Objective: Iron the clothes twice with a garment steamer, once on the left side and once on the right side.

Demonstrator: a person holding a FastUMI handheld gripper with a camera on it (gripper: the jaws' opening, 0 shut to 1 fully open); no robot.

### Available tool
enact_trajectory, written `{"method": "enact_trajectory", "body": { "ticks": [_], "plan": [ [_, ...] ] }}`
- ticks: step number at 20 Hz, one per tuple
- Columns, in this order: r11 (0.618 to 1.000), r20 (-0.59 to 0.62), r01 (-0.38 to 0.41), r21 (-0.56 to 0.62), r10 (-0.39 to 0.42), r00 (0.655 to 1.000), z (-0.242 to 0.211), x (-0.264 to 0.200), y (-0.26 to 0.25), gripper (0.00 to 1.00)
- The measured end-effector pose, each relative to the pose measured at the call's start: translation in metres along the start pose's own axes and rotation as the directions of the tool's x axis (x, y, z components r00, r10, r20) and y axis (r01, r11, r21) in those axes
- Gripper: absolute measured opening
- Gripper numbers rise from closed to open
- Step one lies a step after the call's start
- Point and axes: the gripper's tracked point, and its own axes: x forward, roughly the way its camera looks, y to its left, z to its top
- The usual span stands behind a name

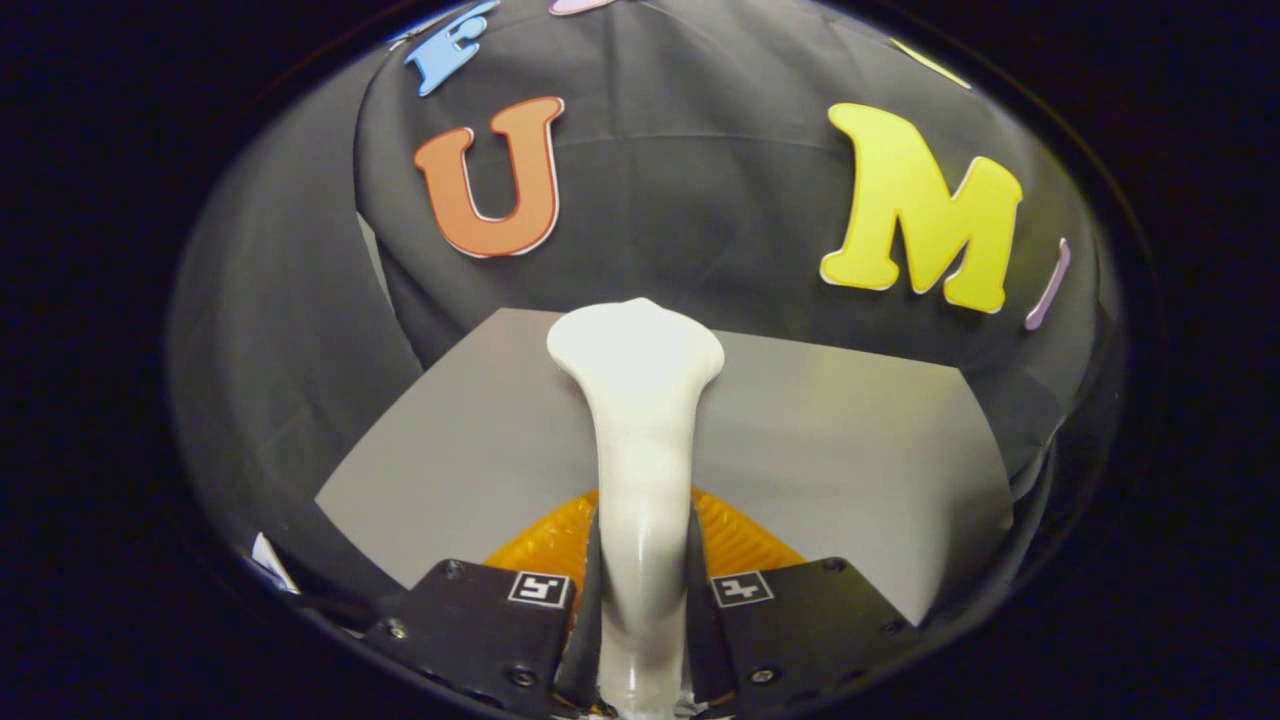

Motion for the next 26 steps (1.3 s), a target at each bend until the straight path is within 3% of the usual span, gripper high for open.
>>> {"method": "enact_trajectory", "body": {
  "ticks": [8, 16, 22, 26],
  "plan": [
    [0.994, 0.161, -0.096, 0.061, 0.085, 0.983, -0.011, -0.108, -0.015, 0.37],
    [0.982, 0.359, -0.155, 0.106, 0.108, 0.927, -0.029, -0.266, -0.060, 0.37],
    [0.979, 0.447, -0.134, 0.151, 0.053, 0.893, -0.052, -0.355, -0.121, 0.37],
    [0.975, 0.494, -0.073, 0.208, -0.040, 0.868, -0.053, -0.395, -0.181, 0.37]
  ]
}}
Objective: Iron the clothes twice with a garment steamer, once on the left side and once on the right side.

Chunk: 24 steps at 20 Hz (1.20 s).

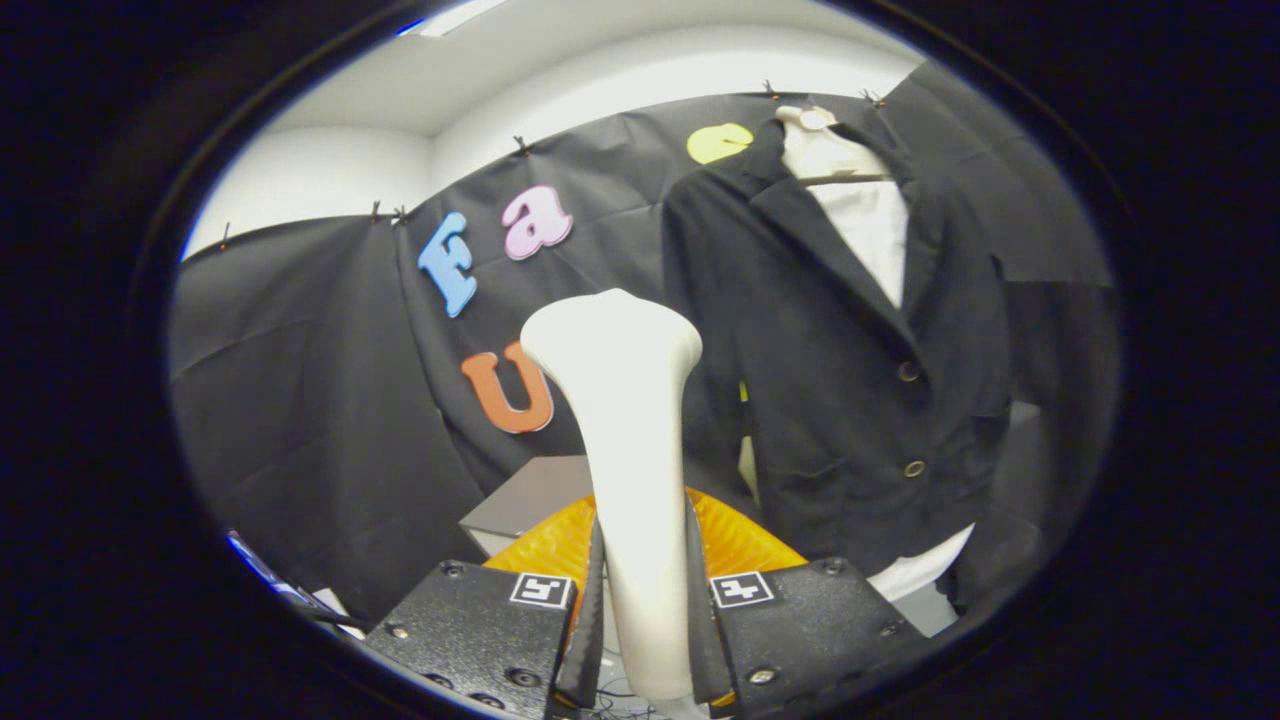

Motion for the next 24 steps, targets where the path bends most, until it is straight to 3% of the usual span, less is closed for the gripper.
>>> {"method": "enact_trajectory", "body": {
  "ticks": [6, 12, 17, 24],
  "plan": [
    [0.989, 0.066, 0.149, -0.009, -0.148, 0.987, 0.023, -0.018, -0.083, 0.37],
    [0.963, 0.087, 0.269, -0.020, -0.266, 0.960, 0.027, 0.002, -0.135, 0.37],
    [0.953, 0.092, 0.303, -0.020, -0.300, 0.949, 0.036, 0.037, -0.145, 0.37],
    [0.933, 0.091, 0.343, -0.111, -0.334, 0.938, 0.027, 0.063, -0.140, 0.37]
  ]
}}
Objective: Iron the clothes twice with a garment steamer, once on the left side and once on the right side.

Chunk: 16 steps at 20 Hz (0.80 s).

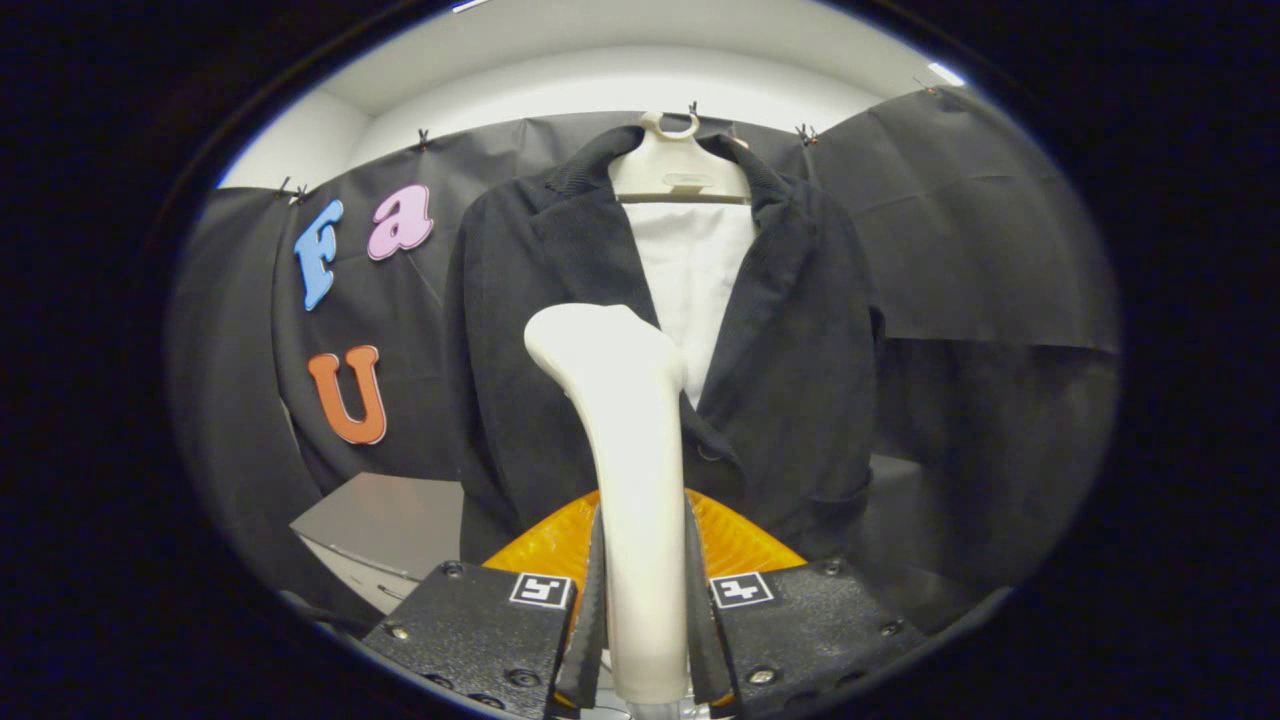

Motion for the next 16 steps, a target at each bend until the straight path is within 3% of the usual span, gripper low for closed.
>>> {"method": "enact_trajectory", "body": {
  "ticks": [16],
  "plan": [
    [0.999, -0.098, 0.029, -0.043, -0.033, 0.995, -0.079, 0.002, -0.004, 0.37]
  ]
}}
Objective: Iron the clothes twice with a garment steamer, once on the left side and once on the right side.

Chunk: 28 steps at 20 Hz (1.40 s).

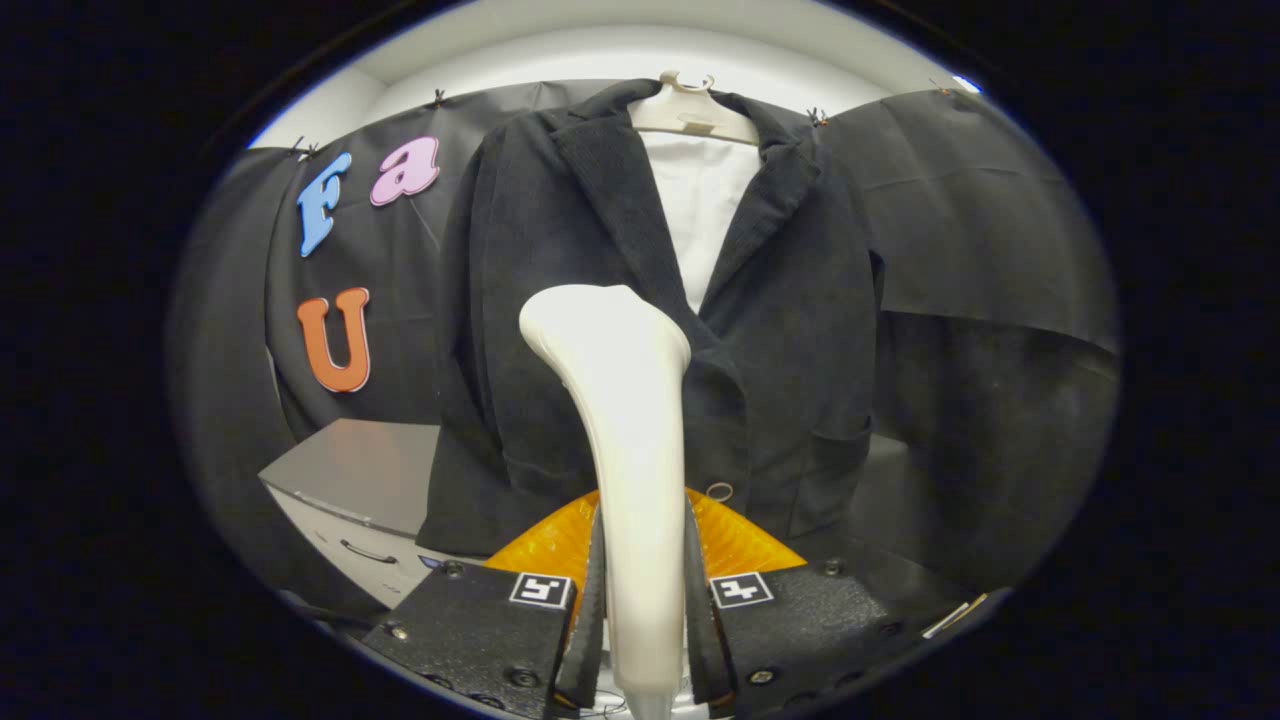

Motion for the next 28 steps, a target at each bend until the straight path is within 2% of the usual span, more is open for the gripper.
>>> {"method": "enact_trajectory", "body": {
  "ticks": [17, 28],
  "plan": [
    [0.999, -0.146, 0.022, 0.029, -0.017, 0.989, -0.107, 0.015, -0.011, 0.37],
    [0.999, -0.251, 0.044, 0.014, -0.039, 0.967, -0.184, 0.024, -0.008, 0.37]
  ]
}}
